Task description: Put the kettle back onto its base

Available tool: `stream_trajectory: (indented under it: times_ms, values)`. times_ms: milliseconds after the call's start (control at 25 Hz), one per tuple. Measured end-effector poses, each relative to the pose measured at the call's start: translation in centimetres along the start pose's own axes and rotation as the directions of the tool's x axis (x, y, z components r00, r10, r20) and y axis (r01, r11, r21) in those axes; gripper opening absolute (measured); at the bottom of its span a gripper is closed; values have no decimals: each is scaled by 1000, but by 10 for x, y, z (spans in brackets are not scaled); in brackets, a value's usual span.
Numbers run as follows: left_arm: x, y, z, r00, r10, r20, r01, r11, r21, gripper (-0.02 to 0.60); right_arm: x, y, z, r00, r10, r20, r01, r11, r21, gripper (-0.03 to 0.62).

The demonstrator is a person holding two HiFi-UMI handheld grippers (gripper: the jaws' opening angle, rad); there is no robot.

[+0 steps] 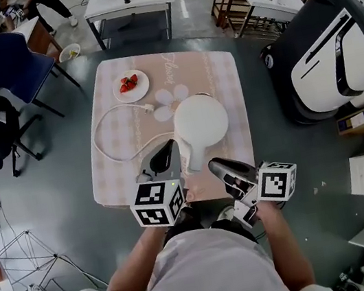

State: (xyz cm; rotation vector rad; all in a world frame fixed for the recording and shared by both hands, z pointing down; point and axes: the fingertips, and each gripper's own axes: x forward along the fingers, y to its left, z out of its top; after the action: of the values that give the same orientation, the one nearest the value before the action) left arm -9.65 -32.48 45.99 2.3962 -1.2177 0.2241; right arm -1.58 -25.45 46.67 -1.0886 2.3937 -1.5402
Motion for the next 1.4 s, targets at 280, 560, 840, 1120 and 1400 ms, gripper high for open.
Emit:
stream_trajectory:
  times_ms: [280, 560, 840, 1120, 1400]
  values:
    - [-24, -22, 1, 998, 51, 35, -51, 998, 23, 6, -17, 14, 3, 999, -43, 30, 48, 987, -156, 50]
    - [-46, -70, -4, 996, 78, 46, -81, 996, 49, 5, -49, 32, 4, 995, -69, 76, 90, 940, -328, 24]
    - [-57, -131, -27, 999, 41, 20, -42, 998, 37, 5, -86, 43, -1, 984, -103, 147, 164, 851, -499, 9]
    - [-59, -179, -38, 1000, 9, 19, -10, 998, 65, 5, -117, 46, -12, 981, -103, 163, 180, 793, -582, 5]
    - [-65, -204, -42, 1000, 10, 28, -13, 996, 94, 5, -138, 47, -15, 974, -114, 193, 212, 748, -629, 5]
